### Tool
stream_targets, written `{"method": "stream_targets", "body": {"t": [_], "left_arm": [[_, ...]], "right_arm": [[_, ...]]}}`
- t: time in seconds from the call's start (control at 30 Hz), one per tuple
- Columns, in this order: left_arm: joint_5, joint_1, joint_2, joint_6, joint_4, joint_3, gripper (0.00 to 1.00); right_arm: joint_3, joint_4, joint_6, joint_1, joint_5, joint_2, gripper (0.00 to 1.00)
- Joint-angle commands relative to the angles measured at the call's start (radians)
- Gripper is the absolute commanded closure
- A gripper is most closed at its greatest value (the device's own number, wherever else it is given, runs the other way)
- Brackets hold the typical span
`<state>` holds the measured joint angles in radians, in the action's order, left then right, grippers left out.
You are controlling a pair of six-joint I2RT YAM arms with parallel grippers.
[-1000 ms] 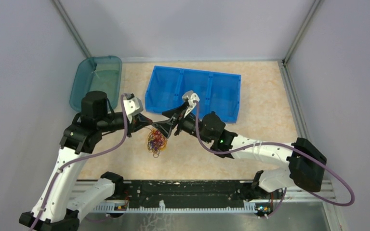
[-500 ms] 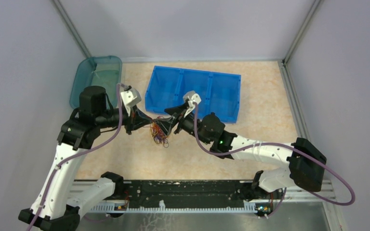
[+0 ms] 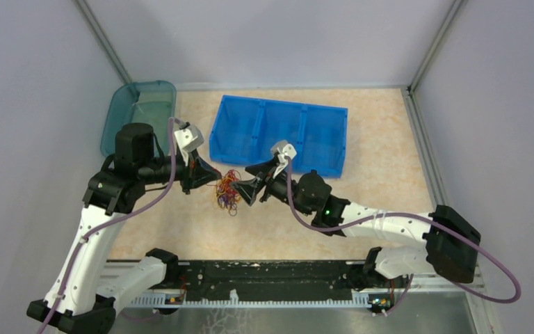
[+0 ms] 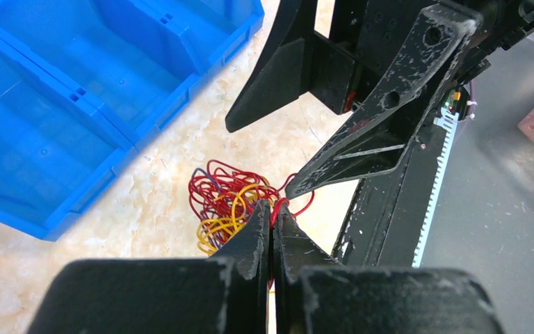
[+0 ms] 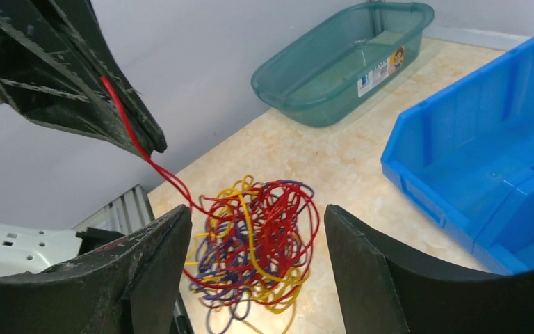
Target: Untangle the cables
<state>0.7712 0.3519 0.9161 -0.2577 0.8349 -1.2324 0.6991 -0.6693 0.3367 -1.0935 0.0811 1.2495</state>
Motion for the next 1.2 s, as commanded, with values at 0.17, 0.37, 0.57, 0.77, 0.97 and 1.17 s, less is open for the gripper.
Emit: {"method": "stream_targets", "body": {"t": [0.17,0.37,0.57,0.77,0.97,1.17], "left_arm": [[0.029,0.006,0.011,0.04,0.004,-0.047,1.0],[0.028,0.009,0.018,0.054,0.004,-0.055,1.0],[0.034,0.011,0.022,0.067,0.004,-0.055,1.0],[0.05,0.013,0.021,0.084,0.003,-0.06,1.0],[0.093,0.015,0.032,0.141,0.004,-0.092,1.0],[0.178,0.015,0.052,0.224,0.0,-0.141,1.0]], "right_arm": [[0.019,-0.043,0.013,-0.02,-0.038,-0.044,0.28],[0.065,-0.08,0.013,-0.028,-0.076,0.016,0.27],[0.107,-0.117,0.004,-0.032,-0.078,0.071,0.27],[0.149,-0.129,-0.001,-0.032,-0.03,0.114,0.27],[0.154,-0.142,-0.034,-0.033,0.042,0.139,0.28],[0.175,-0.173,-0.068,-0.034,0.055,0.188,0.28]]}}
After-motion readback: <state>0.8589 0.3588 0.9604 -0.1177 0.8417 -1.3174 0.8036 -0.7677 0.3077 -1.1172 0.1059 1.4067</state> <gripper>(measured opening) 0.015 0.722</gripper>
